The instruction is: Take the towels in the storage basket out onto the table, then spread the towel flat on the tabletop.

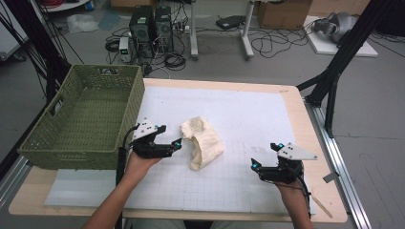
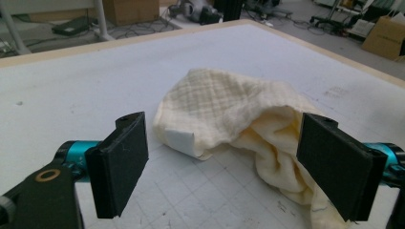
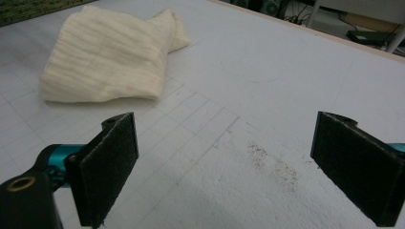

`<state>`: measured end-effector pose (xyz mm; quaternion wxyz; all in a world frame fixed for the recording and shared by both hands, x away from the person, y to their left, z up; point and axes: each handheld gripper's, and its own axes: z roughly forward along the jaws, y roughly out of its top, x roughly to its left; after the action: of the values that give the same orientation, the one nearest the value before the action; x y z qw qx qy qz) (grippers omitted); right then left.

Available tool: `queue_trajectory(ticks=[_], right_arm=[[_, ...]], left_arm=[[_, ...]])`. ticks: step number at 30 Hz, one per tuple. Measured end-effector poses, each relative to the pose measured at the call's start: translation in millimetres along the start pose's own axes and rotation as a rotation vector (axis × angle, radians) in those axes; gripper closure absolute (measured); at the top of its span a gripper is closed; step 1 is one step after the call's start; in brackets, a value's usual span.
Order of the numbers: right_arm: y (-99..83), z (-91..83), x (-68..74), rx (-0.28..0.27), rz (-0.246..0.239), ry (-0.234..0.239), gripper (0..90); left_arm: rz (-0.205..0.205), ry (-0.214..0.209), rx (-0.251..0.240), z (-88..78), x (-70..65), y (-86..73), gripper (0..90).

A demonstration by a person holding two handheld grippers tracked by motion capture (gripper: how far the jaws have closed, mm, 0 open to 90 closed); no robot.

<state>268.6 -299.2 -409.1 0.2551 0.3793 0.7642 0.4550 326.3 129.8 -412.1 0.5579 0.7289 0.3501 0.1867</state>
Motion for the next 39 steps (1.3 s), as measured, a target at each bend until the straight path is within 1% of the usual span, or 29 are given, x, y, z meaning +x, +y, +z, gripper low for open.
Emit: queue_trajectory(ticks=[4,8,11,14,18,24,27,35,39], right_arm=[[0.1,2.7,0.2,0.005,-0.003,0.001,8.1],[-0.2,4.4,0.6,0.012,-0.013,-0.001,8.1],[-0.1,4.3,0.8,0.011,-0.009,-0.002,8.1],[-0.4,4.5,1.0,0.018,-0.007,0.0,8.1],[-0.8,5.3,0.0,0.017,-0.008,-0.004,8.1],[-1.2,4.4,-0.4,0.02,-0.01,-0.007,8.1],[-0.9,4.3,0.2,0.018,-0.015,-0.001,8.1],[-1.1,2.8,-0.1,0.014,-0.004,-0.007,8.2],[-0.9,6.0,0.2,0.02,-0.008,-0.002,8.1]], left_arm=[[0.002,0.003,-0.037,-8.9,0.4,-5.2,18.3],[0.011,0.008,-0.059,-17.4,1.8,-9.0,18.2],[0.004,0.02,-0.055,-19.6,2.8,-12.2,18.3],[0.016,0.027,-0.048,-19.8,2.2,-15.2,18.3],[0.019,0.02,-0.04,-17.5,2.6,-16.6,18.5],[0.019,0.029,-0.046,-18.3,2.3,-16.2,18.7],[0.023,0.027,-0.037,-17.8,2.2,-17.0,18.7],[0.021,0.026,-0.033,-16.5,2.6,-17.4,18.8],[0.013,0.029,-0.031,-16.3,4.2,-17.9,18.7]])
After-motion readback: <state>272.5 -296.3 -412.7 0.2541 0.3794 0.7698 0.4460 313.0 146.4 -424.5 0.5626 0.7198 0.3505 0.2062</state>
